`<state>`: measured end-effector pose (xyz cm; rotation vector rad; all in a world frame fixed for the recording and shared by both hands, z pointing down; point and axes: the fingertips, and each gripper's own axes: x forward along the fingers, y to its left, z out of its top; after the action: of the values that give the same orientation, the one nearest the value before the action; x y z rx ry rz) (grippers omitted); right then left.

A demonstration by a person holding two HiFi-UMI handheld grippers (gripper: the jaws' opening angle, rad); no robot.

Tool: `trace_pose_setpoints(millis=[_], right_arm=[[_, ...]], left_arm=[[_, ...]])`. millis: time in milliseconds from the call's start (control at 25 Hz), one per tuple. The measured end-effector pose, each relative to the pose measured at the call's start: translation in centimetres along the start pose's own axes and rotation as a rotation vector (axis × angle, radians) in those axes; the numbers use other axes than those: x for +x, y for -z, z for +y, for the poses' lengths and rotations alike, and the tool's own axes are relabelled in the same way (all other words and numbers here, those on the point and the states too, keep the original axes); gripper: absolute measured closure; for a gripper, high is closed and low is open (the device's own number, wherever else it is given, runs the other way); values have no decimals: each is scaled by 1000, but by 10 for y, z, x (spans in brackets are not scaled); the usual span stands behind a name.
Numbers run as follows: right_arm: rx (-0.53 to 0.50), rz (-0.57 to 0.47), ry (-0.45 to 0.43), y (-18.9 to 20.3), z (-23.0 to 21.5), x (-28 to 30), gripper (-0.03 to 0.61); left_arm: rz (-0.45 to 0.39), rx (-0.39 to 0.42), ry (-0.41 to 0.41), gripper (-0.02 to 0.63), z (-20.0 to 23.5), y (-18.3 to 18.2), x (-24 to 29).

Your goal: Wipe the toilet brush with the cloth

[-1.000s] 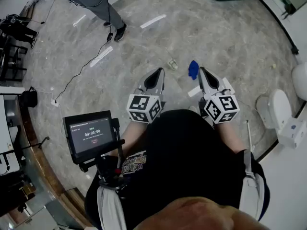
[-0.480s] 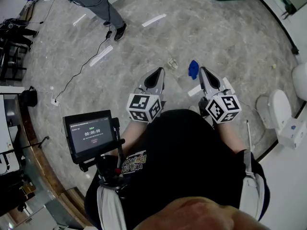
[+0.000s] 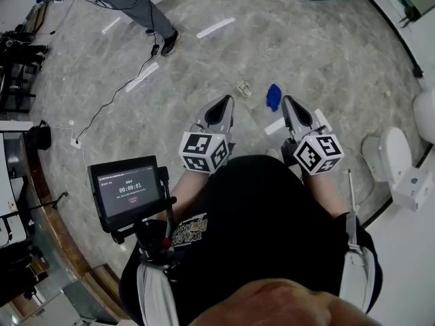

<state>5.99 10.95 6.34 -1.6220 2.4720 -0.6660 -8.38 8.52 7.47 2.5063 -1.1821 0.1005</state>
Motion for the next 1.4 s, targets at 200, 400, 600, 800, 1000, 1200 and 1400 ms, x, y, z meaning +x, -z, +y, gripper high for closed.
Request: trace_pose_setpoints(millis=[200,400,600,800,1000,1200,1400], right_arm=[[10,14,0,2,4,4,575],[3,23,-7,6,13,9,572],[8,34,9,15,14,13,540],[21,26,50,26,5,13,540],[57,36,107,45,7,6,540],[74,56,196,64,6,24,540],[68,80,251,78,-5,33,525]], left_arm=[[4,-19,3,614,6,1,-3],[13,-42,12,614,15,4,-4],[24,-65,34,614,23,12,-6],[44,-66,56,614,31,25,-4],[105,-80,80,614,38,46,-15],[185,-100,125,614,69,68,-10],[269,-71,156,587,89,90,11]])
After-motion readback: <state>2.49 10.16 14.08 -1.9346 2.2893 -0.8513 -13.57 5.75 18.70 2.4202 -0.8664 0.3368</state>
